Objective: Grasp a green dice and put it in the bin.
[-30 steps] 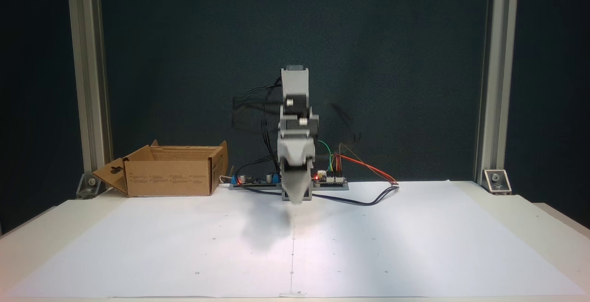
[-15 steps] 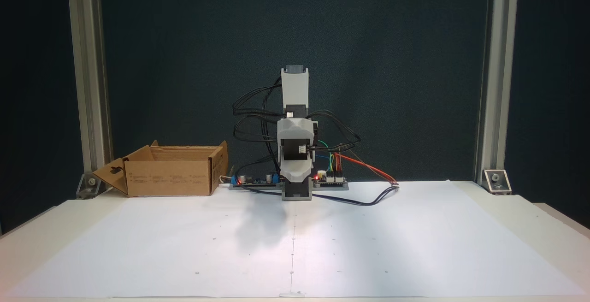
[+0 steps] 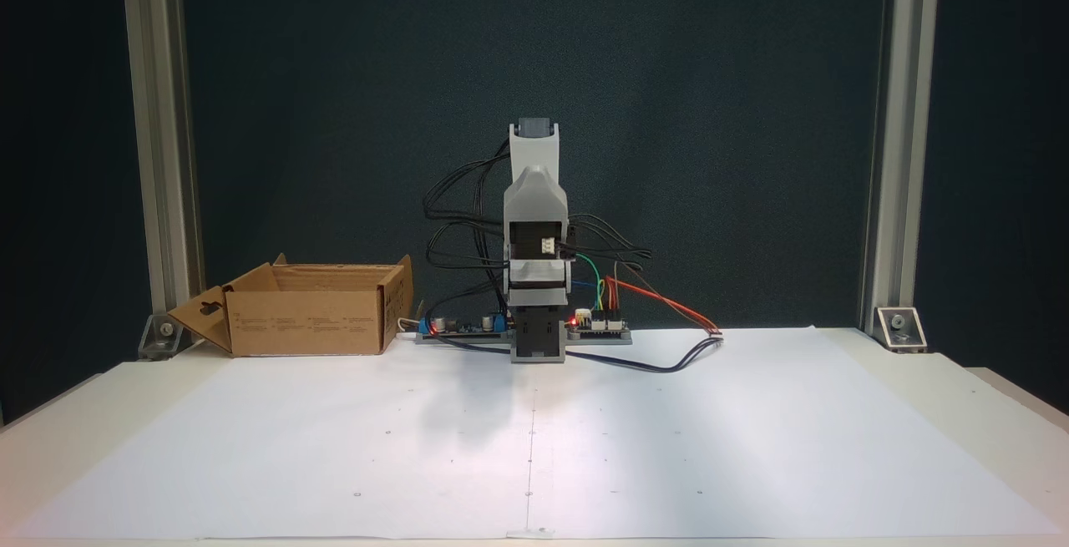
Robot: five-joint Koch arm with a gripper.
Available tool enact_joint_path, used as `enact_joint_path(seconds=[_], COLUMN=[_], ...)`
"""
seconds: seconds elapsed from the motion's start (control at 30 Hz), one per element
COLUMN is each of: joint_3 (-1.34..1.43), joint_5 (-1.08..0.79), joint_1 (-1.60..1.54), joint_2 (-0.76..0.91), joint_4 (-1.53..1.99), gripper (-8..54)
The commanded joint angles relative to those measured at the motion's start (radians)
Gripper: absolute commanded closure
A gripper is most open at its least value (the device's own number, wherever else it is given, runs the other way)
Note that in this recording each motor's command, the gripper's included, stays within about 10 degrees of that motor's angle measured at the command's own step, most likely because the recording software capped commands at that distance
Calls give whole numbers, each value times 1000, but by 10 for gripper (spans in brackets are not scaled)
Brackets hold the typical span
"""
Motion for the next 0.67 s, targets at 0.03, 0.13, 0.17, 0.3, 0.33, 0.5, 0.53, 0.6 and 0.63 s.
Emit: enact_joint_path(seconds=[0.03,0.13,0.17,0.3,0.33,0.5,0.53,0.6,0.63], joint_3=[52,52,52,52,52,52,52,52,52], joint_5=[-28,-28,-28,-28,-28,-28,-28,-26,-26], joint_1=[0,0,0,0,-2,-5,-5,-6,-6], joint_2=[109,107,107,107,107,107,106,107,107], joint_4=[-55,-51,-49,-48,-48,-48,-48,-48,-49], gripper=[7,7,6,6,6,6,6,6,6])
